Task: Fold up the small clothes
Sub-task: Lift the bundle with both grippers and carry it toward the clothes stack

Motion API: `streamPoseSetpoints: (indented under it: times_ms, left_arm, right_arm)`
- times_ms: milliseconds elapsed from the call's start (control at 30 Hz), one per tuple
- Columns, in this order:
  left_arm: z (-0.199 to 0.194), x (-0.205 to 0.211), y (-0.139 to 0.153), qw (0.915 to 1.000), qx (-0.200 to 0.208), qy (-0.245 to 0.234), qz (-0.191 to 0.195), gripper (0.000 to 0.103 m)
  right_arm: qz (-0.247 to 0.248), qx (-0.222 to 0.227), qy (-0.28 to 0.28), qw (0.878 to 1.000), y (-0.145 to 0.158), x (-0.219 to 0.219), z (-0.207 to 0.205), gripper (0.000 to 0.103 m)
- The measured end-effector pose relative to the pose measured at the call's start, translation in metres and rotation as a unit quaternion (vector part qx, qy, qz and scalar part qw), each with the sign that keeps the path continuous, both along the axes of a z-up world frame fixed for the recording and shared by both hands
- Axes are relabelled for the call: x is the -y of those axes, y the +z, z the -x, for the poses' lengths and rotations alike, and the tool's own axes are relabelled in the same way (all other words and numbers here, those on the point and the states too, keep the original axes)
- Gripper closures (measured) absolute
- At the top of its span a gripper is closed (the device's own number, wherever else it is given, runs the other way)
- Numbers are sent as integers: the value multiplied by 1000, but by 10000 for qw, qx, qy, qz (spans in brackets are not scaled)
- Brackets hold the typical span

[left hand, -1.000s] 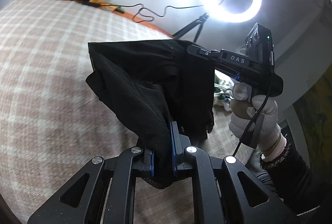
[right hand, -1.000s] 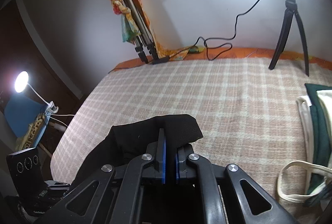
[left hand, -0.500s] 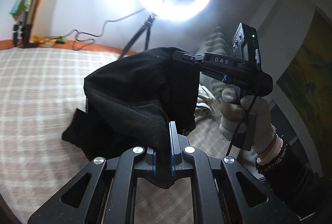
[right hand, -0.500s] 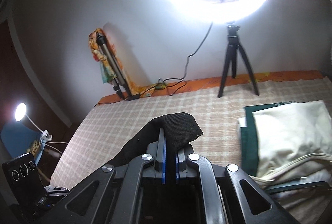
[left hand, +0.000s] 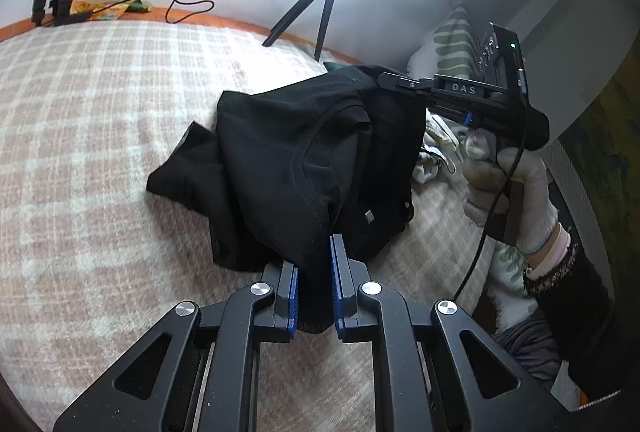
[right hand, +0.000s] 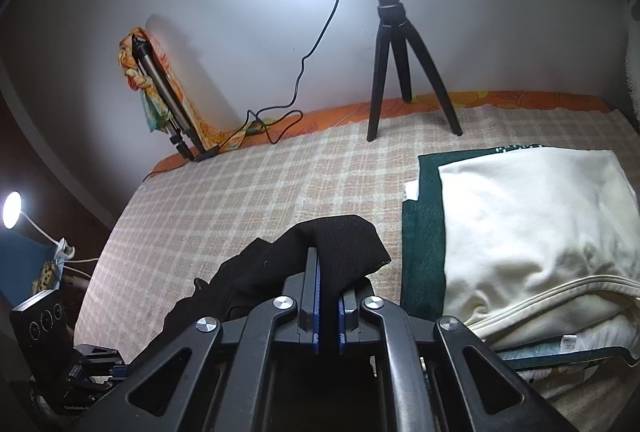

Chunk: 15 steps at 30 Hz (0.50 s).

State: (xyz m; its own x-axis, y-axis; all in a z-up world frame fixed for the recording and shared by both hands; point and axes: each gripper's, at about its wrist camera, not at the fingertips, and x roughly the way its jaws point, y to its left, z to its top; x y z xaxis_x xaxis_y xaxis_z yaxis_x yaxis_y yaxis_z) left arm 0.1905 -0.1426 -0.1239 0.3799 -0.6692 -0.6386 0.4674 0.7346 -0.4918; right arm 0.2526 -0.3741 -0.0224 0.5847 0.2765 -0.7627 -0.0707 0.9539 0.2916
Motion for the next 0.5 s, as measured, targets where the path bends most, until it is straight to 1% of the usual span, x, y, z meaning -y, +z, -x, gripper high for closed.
streamPoseSetpoints:
  times_ms: [167, 300, 467, 500]
  left_arm:
    - [0, -3, -1, 9999, -85, 81, 94, 92]
    - [-3, -5, -3, 9998, -89, 153, 80, 92]
    - [-7, -7, -10, 9994, -208, 266, 40, 92]
    - [-7, -8, -9, 9994, -187, 291, 47, 92]
  right_arm:
    - [104, -44, 77, 9999, -5, -11, 0, 99]
    - [190, -73, 119, 9997, -6, -15, 1, 96]
    - [398, -166, 107, 9990, -13, -15, 5, 96]
    - [447, -212, 59, 9988, -15, -14, 6, 97]
